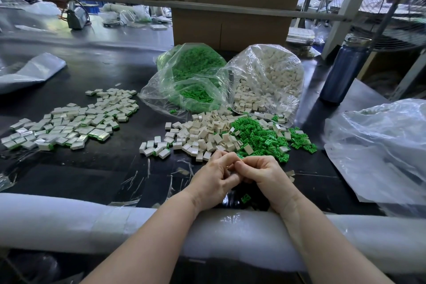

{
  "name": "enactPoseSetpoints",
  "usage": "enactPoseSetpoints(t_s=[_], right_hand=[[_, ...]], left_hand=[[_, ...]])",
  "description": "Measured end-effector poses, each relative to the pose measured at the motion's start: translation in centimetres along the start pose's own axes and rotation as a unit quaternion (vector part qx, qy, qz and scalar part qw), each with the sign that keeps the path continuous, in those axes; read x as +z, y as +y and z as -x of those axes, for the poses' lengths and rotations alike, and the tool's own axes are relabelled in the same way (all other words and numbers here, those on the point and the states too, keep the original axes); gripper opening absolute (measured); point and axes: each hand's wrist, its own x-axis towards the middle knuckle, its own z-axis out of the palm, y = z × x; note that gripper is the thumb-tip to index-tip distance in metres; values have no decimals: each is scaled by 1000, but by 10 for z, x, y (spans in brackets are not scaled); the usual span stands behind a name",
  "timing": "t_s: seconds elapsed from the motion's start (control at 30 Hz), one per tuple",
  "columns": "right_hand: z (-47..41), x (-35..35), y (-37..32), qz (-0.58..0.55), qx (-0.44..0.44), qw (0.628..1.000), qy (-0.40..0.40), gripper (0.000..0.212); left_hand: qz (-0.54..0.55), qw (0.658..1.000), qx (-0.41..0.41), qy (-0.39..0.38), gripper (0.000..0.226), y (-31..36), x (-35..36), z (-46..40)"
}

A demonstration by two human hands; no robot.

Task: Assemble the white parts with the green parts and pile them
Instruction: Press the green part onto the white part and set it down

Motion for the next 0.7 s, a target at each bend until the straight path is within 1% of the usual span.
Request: enactPoseSetpoints(t_s=[0.2,0.43,0.6,0.7], right_hand=[[1,-2,-1,-10,3,1000,-24,26],[2,-1,-2,-13,-2,1000,-15,24],[1,0,-1,-8,-2,1000,-4,12],[1,0,0,-4,-1,1000,2,14]], left_hand=[[13,1000,4,0,9,1,-1,1],[11,1000,8,-3,12,0,0,1],[4,1000,10,-3,12,-1,0,1],[1,1000,9,-4,13,-1,0,0]])
